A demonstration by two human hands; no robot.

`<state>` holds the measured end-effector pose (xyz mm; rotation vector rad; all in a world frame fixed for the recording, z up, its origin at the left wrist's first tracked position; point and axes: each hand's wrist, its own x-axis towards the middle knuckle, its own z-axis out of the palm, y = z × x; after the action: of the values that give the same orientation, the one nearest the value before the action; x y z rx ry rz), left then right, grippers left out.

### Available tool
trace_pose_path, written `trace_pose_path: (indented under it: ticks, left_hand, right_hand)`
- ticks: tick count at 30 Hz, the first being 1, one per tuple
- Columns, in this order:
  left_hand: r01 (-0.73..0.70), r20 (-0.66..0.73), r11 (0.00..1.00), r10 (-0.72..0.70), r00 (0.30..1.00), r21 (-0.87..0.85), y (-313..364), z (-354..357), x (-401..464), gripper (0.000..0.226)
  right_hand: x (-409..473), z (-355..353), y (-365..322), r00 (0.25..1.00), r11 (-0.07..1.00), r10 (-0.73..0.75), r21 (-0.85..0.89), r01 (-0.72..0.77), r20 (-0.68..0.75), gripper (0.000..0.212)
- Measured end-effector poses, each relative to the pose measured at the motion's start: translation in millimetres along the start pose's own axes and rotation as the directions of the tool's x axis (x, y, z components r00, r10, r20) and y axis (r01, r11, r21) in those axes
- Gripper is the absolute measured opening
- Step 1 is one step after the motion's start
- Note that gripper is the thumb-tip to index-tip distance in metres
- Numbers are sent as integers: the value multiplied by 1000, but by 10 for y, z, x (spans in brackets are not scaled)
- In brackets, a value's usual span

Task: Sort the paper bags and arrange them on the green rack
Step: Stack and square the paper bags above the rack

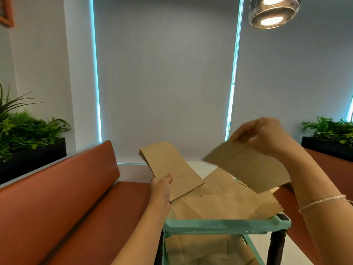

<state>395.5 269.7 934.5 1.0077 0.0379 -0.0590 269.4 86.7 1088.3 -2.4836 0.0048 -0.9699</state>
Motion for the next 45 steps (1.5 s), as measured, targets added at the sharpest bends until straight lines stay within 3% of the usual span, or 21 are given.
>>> trace_pose_path:
  ticks: [3,5,7,9,11,13,15,18,22,23,25,27,32,39,42,45]
  left_hand:
    - [11,34,999,-12,999,31,-14,-5,11,23]
    - [-17,62,998,13,998,62,6,-2,-24,20]
    - [-7,89,997,0,996,75,27,0,-46,22]
    - [43,107,997,-49,993,66,33,0,-45,27]
    - [45,119,999,-48,992,25,47,8,-58,33]
    - [37,170,999,-34,985,-17,63,10,-65,44]
    - [53,219,999,-50,974,-5,73,-8,-51,60]
    - [18,233,999,-27,972,42,57,-24,-29,62]
    - [-76,215,995,61,975,63,25,-3,-68,20]
    - [-94,212,995,83,974,43,23,7,-78,19]
    - [-151,211,988,140,967,38,21,18,-74,21]
    - [-236,212,966,210,954,108,-2,41,-82,26]
    - [-340,282,911,271,920,234,-85,147,-185,16]
    - [-296,420,887,131,898,355,-25,237,-239,23]
    - [-340,414,913,227,882,223,324,406,-170,20]
    - [-455,451,870,335,827,188,720,530,-79,31]
  right_hand:
    - [-13,108,-34,933,977,-82,154,144,-351,27]
    - [-50,277,-32,900,931,-148,249,267,-411,26]
    - [-94,511,52,940,869,-154,411,276,-305,39]
    - [-147,787,223,991,868,-100,478,132,-92,56]
    - [-227,1026,370,996,884,-48,468,5,80,56]
    - [-306,1160,458,979,831,47,536,-150,200,52]
    - [-363,1229,493,965,747,127,619,-245,228,50]
    - [-442,1251,461,957,714,159,641,-281,242,44]
    - [-505,1320,438,923,636,273,668,-386,273,35]
    - [-506,1363,452,896,574,348,693,-437,277,31]
    - [-540,1449,430,804,339,475,768,-543,359,25]
    - [-601,1510,351,728,154,510,784,-601,458,22]
    - [-631,1632,229,655,-70,495,777,-625,571,32]
    - [-671,1654,304,680,-92,481,803,-589,553,8]
    - [-686,1677,318,703,-89,458,815,-572,543,15]
    - [-700,1692,325,730,-64,431,825,-562,531,26]
